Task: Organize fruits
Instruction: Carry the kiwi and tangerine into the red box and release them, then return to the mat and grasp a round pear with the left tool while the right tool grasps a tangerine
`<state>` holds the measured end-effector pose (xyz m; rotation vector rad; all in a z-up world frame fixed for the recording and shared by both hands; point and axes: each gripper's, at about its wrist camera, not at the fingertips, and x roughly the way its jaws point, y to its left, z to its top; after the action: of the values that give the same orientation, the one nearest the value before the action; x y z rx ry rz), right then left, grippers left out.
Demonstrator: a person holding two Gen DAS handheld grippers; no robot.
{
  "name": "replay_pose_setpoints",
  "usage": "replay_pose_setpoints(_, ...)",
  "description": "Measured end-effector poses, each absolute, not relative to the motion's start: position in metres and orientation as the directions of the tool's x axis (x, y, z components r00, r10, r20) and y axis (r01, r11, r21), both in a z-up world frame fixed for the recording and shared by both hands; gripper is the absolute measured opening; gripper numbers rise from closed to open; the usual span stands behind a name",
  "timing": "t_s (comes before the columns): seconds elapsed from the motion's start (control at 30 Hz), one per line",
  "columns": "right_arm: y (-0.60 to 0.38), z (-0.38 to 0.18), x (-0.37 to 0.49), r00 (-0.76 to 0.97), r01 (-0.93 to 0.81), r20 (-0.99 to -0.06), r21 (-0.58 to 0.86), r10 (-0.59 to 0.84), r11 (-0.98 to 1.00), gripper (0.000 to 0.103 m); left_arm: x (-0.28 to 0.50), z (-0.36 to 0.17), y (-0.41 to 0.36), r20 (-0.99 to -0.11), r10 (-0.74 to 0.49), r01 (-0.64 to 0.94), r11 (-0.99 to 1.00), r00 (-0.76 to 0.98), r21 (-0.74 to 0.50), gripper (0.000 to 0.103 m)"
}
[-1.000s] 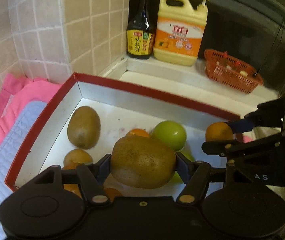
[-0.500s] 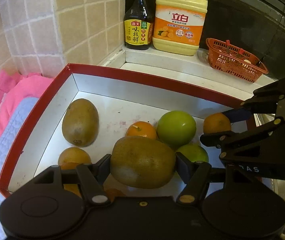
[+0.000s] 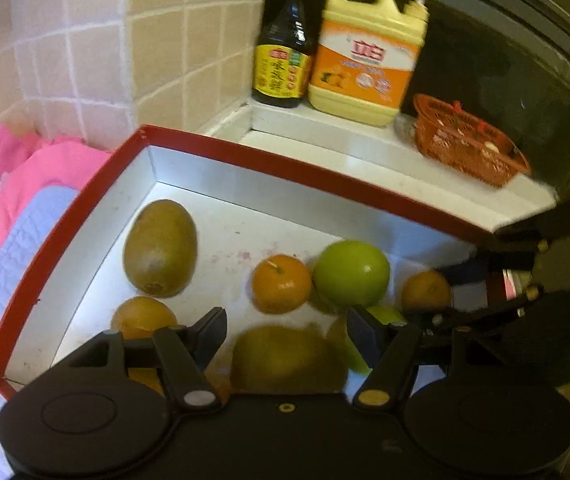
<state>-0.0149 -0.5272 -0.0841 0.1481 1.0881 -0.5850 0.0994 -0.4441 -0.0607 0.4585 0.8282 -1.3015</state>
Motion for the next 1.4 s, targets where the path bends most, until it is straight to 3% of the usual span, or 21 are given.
replay_pose_setpoints(0.2,-0.526,-0.08,-0.019,0.343,0.521,-0.867,-0.145,-0.362,0.841,0.043,0.107,-0.054,-0.439,-0.747,-0.663,0.952,0.259,0.051,-0.165,0.08)
replay_pose_setpoints(0.67,-0.483,-0.025,-0.027,0.441,0.502,-0.797,-0.163,-0.413,0.849,0.069,0.116,-0.004,-0.375,-0.677,-0.721,0.929,0.336,0.148,-0.155,0.08)
replay_pose_setpoints(1.07,-0.399,0.016,0.01,0.559,0.353,-0.738,-0.199,-0.377,0.914,0.077,0.133,0.039,-0.263,-0.627,-0.711,0.85,0.507,0.32,-0.142,0.081)
replay_pose_setpoints(1.4,-0.324,0.033,0.051,0.634,0.202,-0.713,-0.221,-0.3,0.954,0.081,0.154,0.065,-0.138,-0.592,-0.619,0.693,0.708,0.516,-0.137,0.081)
